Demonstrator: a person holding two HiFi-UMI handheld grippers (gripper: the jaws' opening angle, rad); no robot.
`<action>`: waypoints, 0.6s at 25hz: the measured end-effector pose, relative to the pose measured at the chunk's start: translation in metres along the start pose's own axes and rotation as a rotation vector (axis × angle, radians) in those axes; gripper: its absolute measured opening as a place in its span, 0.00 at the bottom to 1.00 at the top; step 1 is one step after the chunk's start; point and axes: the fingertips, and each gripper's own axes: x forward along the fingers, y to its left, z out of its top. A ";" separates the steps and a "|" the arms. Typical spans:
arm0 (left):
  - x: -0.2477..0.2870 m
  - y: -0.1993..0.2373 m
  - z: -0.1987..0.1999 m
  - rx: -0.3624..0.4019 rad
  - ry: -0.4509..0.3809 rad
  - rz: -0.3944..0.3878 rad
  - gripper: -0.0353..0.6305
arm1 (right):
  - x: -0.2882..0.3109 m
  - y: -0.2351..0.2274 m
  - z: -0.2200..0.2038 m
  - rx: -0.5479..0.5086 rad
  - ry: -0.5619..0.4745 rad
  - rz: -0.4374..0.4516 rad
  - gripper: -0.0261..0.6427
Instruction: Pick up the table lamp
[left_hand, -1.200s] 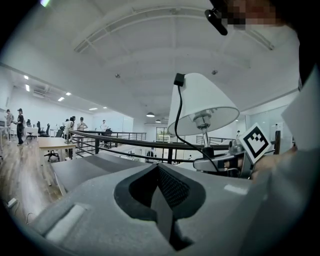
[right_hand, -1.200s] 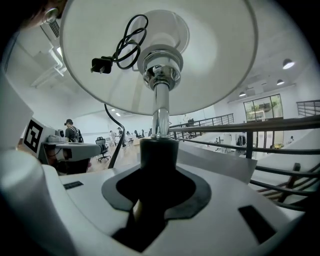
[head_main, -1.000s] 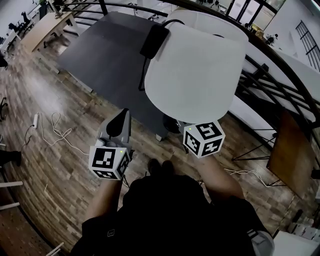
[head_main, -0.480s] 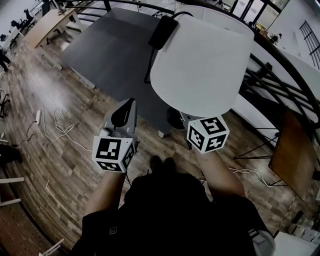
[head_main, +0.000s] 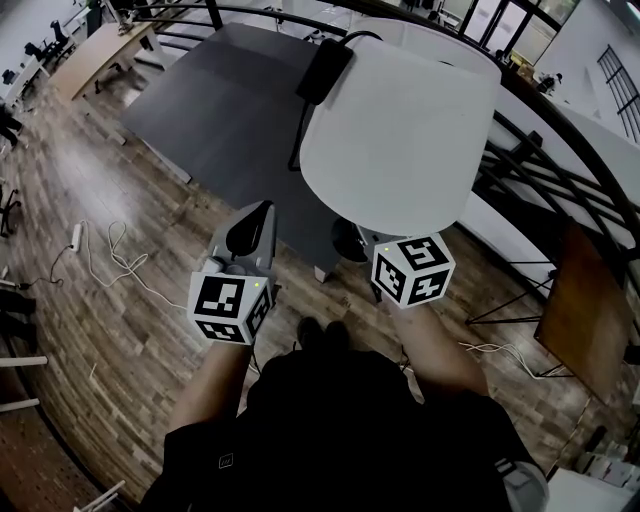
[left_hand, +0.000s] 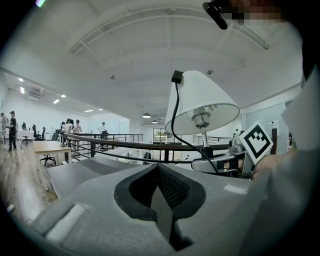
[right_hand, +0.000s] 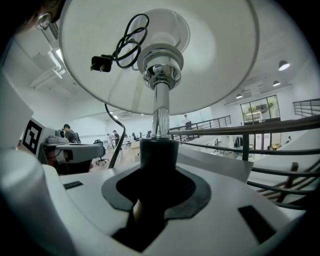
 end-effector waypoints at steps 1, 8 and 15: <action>0.000 -0.001 0.000 0.001 -0.001 -0.001 0.06 | 0.000 0.000 0.001 -0.006 -0.001 0.000 0.23; 0.005 -0.006 -0.002 -0.012 0.008 -0.011 0.06 | -0.001 0.000 0.005 -0.027 -0.003 0.003 0.23; 0.007 -0.002 0.001 -0.011 0.004 -0.007 0.06 | 0.004 -0.003 0.004 -0.030 0.007 0.002 0.23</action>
